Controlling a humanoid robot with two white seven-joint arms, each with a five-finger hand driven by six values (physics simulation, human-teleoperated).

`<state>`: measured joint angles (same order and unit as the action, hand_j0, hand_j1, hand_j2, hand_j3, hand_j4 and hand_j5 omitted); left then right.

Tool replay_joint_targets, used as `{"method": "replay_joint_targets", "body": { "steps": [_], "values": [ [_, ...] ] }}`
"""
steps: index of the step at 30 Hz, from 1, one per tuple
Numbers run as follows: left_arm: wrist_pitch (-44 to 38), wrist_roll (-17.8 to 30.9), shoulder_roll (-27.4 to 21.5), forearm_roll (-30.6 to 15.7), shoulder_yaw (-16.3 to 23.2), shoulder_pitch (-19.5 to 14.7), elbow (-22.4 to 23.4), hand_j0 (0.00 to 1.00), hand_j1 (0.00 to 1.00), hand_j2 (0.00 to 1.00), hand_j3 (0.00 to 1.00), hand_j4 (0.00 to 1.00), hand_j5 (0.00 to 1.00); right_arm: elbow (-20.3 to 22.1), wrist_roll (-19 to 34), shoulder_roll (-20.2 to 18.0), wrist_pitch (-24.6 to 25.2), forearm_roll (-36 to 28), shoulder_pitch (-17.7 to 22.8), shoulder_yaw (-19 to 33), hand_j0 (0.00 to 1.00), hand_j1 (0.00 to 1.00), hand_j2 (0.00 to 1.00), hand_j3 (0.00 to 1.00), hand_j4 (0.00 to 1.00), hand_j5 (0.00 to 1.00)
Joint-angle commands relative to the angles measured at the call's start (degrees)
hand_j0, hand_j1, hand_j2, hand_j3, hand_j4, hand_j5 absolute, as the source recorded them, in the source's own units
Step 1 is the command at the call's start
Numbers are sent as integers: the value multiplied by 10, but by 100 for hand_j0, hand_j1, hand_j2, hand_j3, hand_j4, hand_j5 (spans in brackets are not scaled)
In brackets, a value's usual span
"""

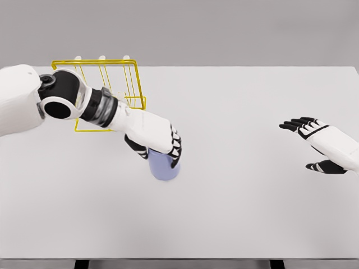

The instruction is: Place the cup on the cup holder with both arms

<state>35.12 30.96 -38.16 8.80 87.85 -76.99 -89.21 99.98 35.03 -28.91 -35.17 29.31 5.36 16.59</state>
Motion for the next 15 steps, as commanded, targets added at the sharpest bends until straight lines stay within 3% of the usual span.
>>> {"method": "replay_joint_targets", "body": {
  "steps": [1,6,15],
  "values": [
    [-1,0,-19,-9,-3,-1,-20,62,62,62,62,62,62,0,0,-1,2,-4,1,0,100,100,100,100,100,100],
    [-1,0,-45,-32,-11,-17,-46,62,62,62,62,62,62,0,0,-1,2,-4,0,1,100,100,100,100,100,100],
    [-1,1,-85,-33,-51,-18,-63,62,62,62,62,62,62,0,0,-5,2,-4,0,1,100,100,100,100,100,100]
  ]
}}
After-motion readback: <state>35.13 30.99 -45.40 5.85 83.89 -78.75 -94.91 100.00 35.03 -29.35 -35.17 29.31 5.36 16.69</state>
